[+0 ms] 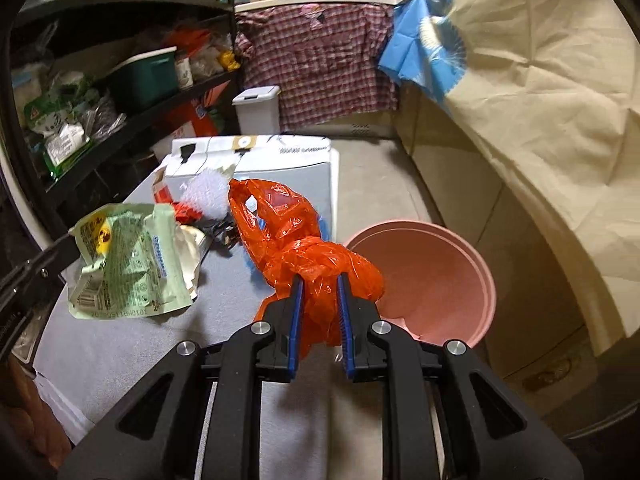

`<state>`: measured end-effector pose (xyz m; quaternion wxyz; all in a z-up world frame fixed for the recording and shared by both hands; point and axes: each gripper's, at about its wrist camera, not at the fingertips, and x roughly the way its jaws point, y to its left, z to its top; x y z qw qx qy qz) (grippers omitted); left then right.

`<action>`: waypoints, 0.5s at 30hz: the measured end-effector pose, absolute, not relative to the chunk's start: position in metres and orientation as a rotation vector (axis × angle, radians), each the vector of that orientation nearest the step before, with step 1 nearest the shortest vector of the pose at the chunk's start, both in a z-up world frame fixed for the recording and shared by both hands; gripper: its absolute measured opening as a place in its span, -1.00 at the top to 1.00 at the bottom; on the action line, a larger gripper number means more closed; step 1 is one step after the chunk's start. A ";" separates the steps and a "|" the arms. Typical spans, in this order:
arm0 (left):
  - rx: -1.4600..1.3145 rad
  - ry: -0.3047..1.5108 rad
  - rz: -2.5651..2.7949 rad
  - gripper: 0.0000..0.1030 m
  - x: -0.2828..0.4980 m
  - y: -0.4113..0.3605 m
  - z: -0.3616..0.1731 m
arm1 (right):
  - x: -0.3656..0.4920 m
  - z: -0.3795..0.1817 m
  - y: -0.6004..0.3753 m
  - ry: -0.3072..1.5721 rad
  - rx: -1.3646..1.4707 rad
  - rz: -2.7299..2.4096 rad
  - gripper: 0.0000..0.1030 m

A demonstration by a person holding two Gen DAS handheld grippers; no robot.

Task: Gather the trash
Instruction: 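Carry both items over the pink bucket and open both tools to drop them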

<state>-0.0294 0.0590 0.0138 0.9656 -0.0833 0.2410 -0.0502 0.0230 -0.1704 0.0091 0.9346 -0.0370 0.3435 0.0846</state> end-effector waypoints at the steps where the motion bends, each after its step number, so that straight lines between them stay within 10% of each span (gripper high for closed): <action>1: -0.164 0.487 -0.108 0.96 -0.030 0.057 0.014 | 0.023 0.011 -0.176 0.702 -0.068 0.164 0.67; 15: -0.121 0.465 -0.202 0.96 -0.026 0.018 0.031 | 0.037 0.046 -0.257 0.653 0.039 0.022 0.67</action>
